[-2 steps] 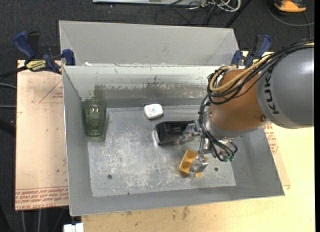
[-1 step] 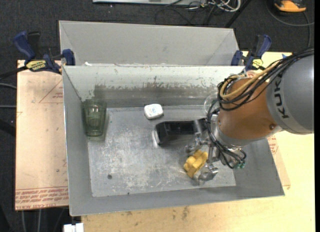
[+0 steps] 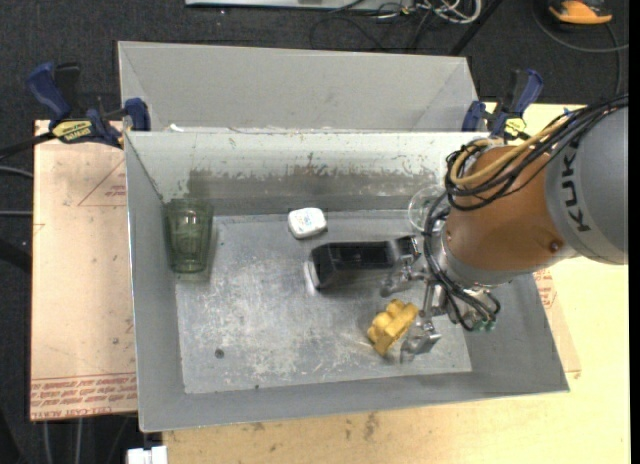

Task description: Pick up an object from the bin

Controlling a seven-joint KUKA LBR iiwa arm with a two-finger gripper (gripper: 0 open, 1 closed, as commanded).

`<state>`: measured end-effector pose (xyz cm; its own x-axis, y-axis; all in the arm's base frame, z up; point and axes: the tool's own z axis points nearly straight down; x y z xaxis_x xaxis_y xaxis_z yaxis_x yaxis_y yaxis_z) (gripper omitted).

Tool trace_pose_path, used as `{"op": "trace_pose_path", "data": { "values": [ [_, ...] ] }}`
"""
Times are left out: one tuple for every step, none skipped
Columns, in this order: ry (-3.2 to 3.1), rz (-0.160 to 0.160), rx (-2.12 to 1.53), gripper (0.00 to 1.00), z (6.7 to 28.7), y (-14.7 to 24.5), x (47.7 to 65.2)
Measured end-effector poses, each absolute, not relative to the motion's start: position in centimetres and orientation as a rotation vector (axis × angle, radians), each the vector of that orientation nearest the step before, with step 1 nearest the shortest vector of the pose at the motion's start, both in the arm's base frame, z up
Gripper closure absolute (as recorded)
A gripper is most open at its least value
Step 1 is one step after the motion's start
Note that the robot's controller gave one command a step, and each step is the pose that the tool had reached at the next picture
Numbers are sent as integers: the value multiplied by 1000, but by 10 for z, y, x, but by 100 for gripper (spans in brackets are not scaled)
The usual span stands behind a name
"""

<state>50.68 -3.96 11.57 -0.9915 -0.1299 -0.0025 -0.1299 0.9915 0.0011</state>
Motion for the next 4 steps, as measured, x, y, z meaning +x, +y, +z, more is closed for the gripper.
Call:
{"op": "trace_pose_path", "data": {
  "values": [
    [3099, 1, -478, 0, 76, -35, 502],
    [3105, -5, -403, 100, 65, -35, 507],
    [3106, -6, -391, 100, 65, -35, 507],
    [3116, -5, -387, 100, 69, -36, 505]
  ]
}}
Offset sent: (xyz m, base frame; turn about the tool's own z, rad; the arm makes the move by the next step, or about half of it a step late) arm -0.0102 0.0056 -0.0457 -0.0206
